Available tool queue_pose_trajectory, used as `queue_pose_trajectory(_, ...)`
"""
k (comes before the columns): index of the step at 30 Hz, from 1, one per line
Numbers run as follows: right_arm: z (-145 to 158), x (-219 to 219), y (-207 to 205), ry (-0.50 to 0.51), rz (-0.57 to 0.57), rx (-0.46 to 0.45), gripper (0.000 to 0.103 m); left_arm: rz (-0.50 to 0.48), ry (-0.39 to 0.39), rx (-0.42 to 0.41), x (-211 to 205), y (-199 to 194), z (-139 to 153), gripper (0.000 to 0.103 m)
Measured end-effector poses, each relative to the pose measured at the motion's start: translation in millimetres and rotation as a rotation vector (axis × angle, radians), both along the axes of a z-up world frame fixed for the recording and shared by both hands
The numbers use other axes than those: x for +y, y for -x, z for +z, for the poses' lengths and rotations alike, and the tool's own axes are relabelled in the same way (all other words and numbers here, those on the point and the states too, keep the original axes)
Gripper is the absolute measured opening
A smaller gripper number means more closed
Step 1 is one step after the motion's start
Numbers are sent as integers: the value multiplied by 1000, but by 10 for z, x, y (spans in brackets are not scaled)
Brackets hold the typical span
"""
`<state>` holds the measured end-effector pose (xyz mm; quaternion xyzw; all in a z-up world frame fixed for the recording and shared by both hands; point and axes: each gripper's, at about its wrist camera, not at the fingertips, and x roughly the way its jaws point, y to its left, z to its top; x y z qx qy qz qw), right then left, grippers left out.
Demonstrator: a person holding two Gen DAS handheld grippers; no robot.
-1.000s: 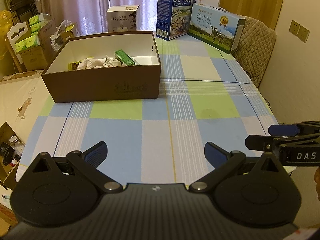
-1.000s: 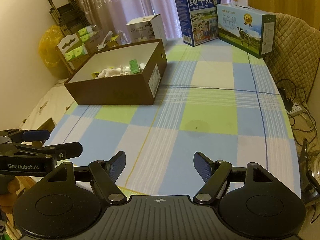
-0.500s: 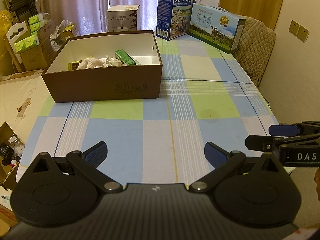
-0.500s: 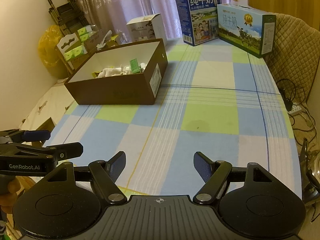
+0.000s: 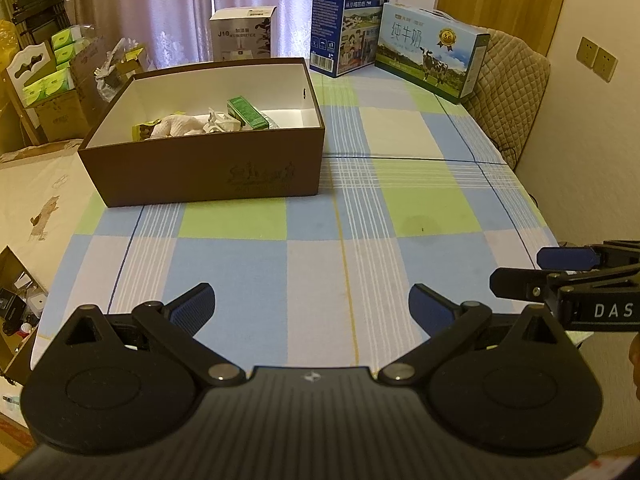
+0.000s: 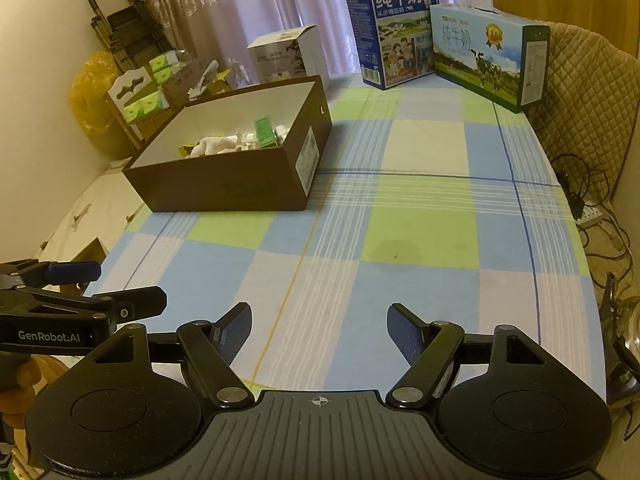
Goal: Organize objects
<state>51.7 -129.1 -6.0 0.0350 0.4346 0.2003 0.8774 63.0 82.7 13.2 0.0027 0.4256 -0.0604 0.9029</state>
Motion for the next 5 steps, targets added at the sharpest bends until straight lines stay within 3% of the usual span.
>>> queue_pose_trajectory(5,-26,-8,-85,1,-5,11,72,-4,-5,5,-7,-73,-21,102)
